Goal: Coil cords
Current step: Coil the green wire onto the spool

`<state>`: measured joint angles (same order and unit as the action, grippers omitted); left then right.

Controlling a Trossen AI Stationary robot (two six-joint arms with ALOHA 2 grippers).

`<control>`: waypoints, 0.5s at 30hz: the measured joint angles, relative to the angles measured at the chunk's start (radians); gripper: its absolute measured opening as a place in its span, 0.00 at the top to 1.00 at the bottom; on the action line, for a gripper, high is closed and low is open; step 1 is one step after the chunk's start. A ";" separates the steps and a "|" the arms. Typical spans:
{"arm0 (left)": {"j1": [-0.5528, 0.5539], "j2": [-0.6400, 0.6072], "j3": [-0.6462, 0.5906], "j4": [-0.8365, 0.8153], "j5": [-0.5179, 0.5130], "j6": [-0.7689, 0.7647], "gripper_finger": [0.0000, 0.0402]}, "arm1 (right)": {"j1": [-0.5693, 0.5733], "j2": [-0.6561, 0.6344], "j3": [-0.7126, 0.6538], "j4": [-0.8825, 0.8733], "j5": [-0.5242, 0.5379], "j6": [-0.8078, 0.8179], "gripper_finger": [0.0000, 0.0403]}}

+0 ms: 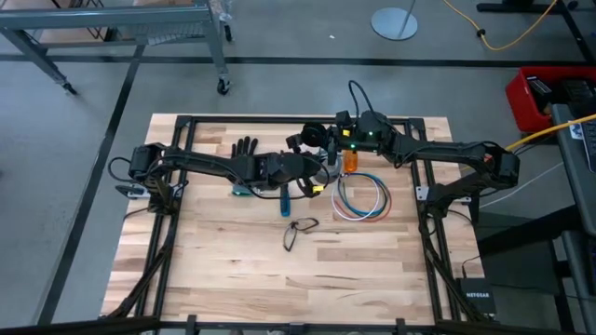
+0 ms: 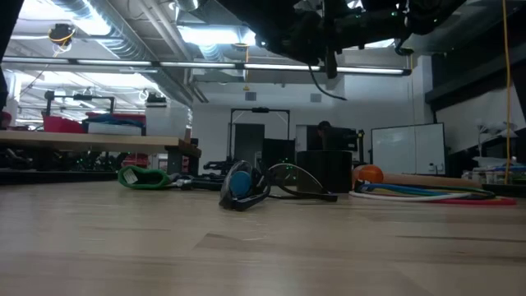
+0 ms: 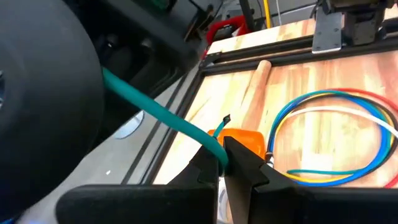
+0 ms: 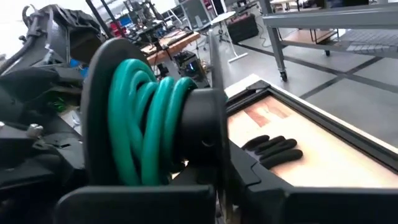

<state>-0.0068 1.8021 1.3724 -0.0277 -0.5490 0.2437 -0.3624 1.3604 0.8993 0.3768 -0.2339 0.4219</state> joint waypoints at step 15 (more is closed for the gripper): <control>0.002 -0.013 -0.001 -0.061 0.005 -0.051 1.00 | -0.062 -0.103 0.002 -0.205 -0.127 -0.073 1.00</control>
<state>-0.0046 1.7890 1.3716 -0.0891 -0.5439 0.1926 -0.4239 1.2569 0.9012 0.1716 -0.3611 0.3490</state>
